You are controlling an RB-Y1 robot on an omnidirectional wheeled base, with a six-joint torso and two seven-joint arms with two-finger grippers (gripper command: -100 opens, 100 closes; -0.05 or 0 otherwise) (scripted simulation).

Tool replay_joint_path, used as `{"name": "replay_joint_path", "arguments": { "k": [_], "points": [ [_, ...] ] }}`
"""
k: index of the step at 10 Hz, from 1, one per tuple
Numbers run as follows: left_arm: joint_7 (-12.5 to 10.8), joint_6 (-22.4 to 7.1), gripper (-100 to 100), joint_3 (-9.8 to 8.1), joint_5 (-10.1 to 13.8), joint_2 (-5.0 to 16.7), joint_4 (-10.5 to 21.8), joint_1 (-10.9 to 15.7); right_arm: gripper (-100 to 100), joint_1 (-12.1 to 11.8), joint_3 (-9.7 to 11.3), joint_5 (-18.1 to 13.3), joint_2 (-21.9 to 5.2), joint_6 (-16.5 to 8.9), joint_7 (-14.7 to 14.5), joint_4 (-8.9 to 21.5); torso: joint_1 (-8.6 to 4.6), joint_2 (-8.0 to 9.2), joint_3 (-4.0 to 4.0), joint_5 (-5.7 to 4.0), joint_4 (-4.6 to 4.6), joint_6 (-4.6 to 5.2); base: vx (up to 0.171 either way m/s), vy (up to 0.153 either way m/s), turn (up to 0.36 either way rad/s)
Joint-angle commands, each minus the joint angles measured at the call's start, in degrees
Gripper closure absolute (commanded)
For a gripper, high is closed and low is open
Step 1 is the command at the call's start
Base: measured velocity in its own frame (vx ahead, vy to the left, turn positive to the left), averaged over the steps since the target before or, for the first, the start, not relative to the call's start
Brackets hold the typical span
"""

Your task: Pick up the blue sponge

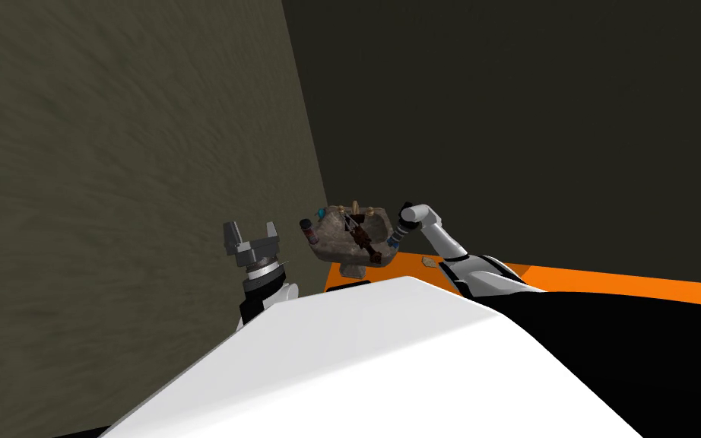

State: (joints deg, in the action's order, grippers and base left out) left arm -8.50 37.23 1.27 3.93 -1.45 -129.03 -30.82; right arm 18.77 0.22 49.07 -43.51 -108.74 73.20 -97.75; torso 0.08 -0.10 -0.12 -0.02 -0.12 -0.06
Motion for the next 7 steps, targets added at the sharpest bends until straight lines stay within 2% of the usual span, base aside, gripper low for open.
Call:
{"name": "replay_joint_path", "arguments": {
  "k": [1,2,6,7],
  "points": [
    [0.0,0.0,0,0.0,0.0,0.0,0.0,0.0,-100,0.0,0.0,0.0,0.0,0.0,0.0,0.0,0.0,0.0,0.0,0.0,0.0,0.0,-0.008,0.005,-0.001],
    [0.0,0.0,0,0.0,0.0,0.0,0.0,0.0,100,-0.06,0.01,-0.06,0.03,0.22,-0.15,0.07,-0.02,-0.03,-0.01,0.0,0.0,0.0,0.0,0.0,0.0],
    [0.0,0.0,0,0.0,0.0,0.0,0.0,0.0,100,-0.02,0.04,-0.04,0.03,0.19,-0.22,0.01,-0.09,-0.1,-0.07,-0.03,-0.03,0.04,0.0,0.0,0.0],
    [0.0,0.0,0,0.0,0.0,0.0,0.0,0.0,0,-0.02,0.04,-0.04,0.04,0.19,-0.22,0.02,-0.09,-0.11,-0.07,-0.03,-0.03,0.04,0.0,0.0,0.0]
  ]
}}
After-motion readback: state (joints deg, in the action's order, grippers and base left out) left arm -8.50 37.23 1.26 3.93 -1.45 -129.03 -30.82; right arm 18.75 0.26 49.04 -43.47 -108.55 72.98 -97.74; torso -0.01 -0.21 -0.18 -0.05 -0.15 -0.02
